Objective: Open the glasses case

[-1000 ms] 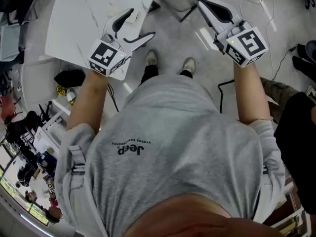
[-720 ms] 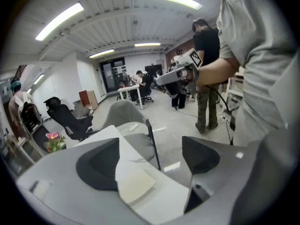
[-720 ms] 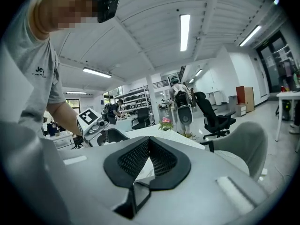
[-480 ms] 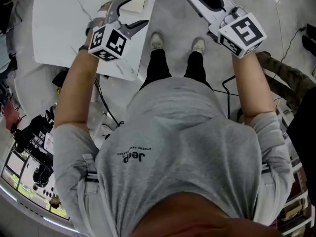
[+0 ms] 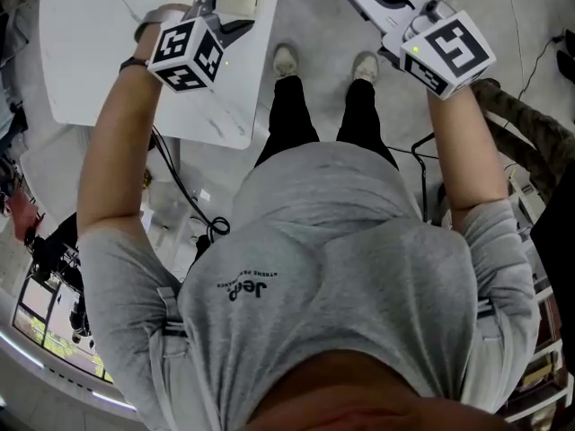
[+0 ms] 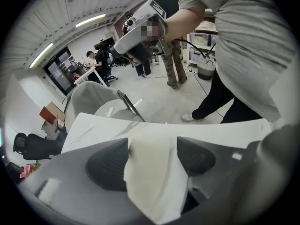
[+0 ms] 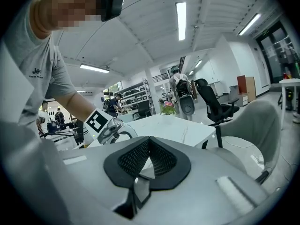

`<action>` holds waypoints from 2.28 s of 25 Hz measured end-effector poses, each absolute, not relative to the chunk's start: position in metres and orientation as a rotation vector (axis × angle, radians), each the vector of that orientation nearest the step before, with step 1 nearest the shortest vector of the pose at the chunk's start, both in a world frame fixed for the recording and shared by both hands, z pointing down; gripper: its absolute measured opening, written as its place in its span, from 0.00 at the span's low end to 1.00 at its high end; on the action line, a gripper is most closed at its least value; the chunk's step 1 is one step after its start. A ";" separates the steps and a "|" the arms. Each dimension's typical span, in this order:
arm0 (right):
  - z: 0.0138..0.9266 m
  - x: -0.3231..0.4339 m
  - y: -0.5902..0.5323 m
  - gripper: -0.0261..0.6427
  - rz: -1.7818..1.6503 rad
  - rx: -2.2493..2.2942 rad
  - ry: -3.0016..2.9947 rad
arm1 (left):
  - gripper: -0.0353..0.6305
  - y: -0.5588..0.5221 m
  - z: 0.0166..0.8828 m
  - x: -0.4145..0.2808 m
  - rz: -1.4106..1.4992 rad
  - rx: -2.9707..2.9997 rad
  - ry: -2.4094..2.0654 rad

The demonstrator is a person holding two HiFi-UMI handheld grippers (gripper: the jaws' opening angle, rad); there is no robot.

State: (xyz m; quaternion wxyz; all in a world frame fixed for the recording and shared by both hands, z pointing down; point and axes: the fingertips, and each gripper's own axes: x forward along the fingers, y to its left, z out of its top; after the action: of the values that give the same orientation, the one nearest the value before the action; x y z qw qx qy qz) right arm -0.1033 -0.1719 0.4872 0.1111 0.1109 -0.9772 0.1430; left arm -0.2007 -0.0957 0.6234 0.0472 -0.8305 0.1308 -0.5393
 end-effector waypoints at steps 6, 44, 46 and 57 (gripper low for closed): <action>0.490 -0.101 -0.174 0.04 0.426 0.341 -2.872 | 0.53 -0.101 0.622 -0.204 -1.656 -2.525 0.359; 0.480 -0.079 -0.173 0.04 0.450 0.390 -2.896 | 0.50 -0.113 0.599 -0.198 -1.853 -2.841 -0.094; 0.480 -0.076 -0.174 0.04 0.452 0.398 -2.895 | 0.50 -0.114 0.598 -0.197 -1.849 -2.831 -0.088; 0.474 -0.075 -0.171 0.04 0.443 0.407 -2.899 | 0.29 -0.125 0.583 -0.197 -1.763 -2.774 0.015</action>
State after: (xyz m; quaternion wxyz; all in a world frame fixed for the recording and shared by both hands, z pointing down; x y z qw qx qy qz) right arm -0.0749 -0.1709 0.4739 0.0901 0.1370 -0.9751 0.1490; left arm -0.1968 -0.1251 0.5825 -0.0723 -0.8418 0.0045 -0.5349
